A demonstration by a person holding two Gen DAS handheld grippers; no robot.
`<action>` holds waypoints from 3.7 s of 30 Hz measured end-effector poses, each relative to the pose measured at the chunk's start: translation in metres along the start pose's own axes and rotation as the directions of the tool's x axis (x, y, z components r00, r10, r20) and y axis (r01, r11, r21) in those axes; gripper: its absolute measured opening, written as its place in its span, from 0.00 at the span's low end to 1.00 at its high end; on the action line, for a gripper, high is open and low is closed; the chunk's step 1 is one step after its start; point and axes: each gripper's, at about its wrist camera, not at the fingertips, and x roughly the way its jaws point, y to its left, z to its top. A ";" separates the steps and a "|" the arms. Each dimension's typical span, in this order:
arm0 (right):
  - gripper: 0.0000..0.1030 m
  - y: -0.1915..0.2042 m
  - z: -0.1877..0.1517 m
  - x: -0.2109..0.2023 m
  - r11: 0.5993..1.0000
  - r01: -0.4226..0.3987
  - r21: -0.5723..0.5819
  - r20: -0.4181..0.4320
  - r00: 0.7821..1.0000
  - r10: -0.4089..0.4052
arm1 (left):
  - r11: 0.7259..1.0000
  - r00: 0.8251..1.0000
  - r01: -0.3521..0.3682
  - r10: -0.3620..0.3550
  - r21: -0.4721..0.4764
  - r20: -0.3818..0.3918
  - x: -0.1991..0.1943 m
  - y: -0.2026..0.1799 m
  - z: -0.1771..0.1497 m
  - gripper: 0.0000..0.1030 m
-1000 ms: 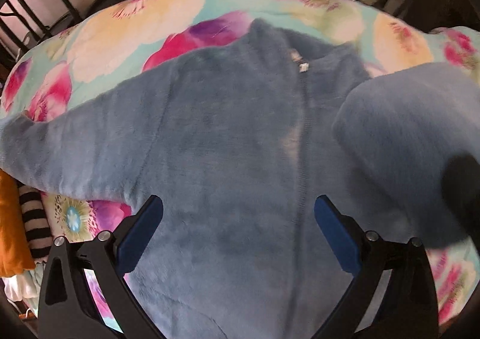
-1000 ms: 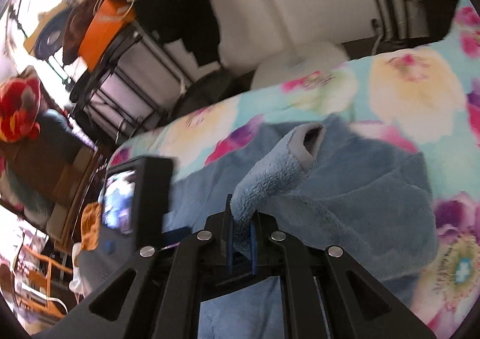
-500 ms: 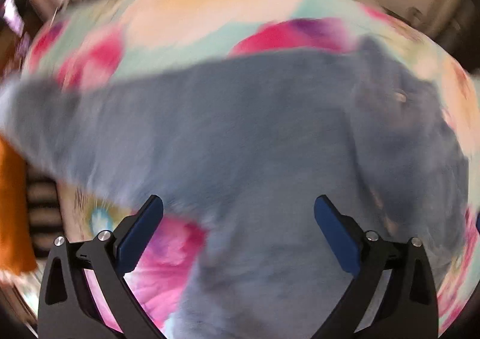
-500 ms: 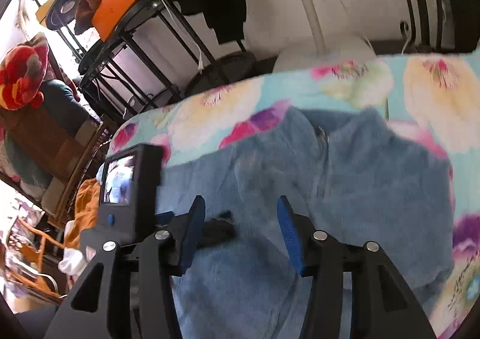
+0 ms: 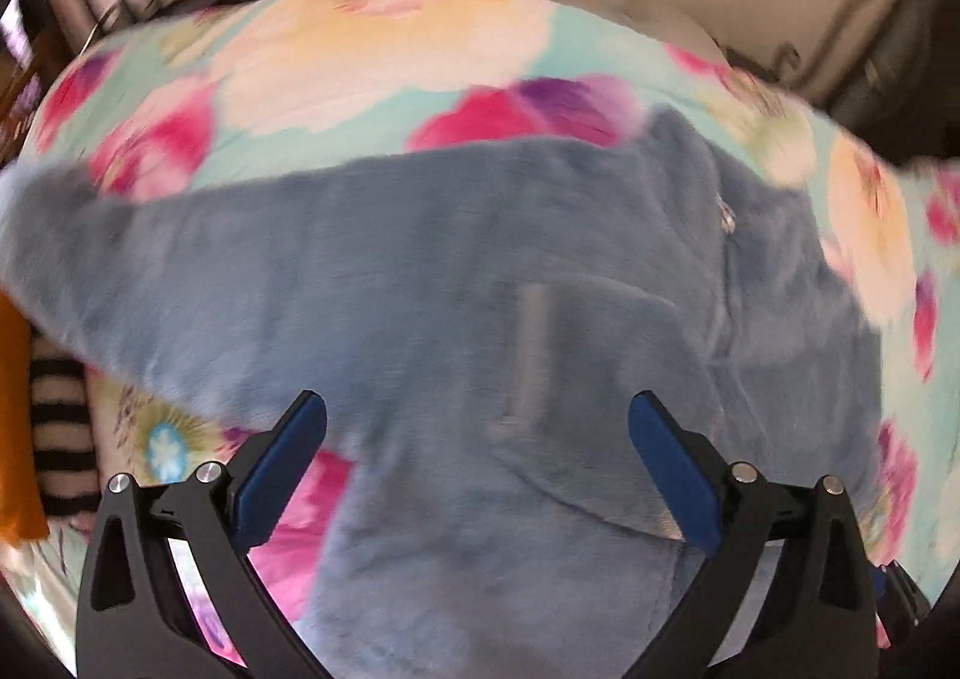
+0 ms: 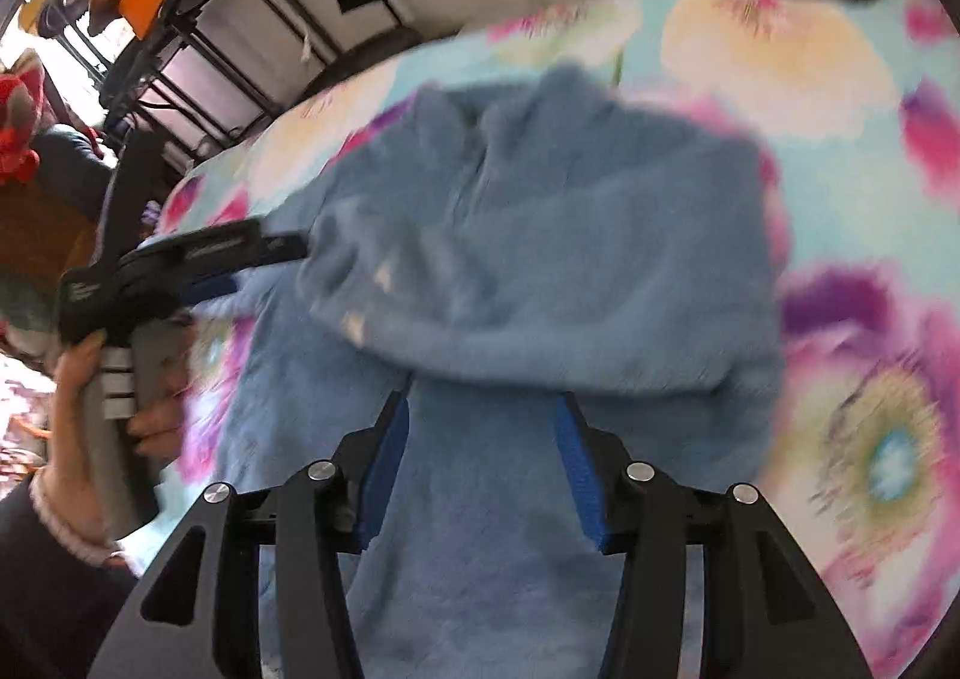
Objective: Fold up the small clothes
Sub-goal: 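Lift the sleeve with the right tool and fold it across the jacket body, then grasp the other sleeve cuff with the left tool, then fold the held sleeve across the jacket body toward the right tool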
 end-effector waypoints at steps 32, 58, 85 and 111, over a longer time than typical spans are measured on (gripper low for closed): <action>0.13 -0.104 0.074 0.029 0.916 0.243 0.319 0.128 0.947 -0.296 | 0.971 0.971 -0.237 0.237 0.020 -0.011 0.071 -0.029 0.034 0.96; 0.85 -0.017 0.036 0.022 0.954 0.291 0.068 0.021 0.956 -0.293 | 0.967 0.968 -0.242 0.235 -0.077 -0.082 0.017 0.080 -0.011 0.96; 0.78 0.019 0.014 -0.018 0.962 -0.036 0.271 0.014 0.999 0.034 | 0.686 0.971 0.217 -0.076 -0.695 0.228 -0.014 0.319 0.031 0.23; 0.78 0.010 0.026 -0.016 0.817 -0.345 0.462 0.103 0.936 0.337 | 0.940 0.968 0.153 -0.205 0.306 0.147 -0.029 -0.033 -0.028 0.09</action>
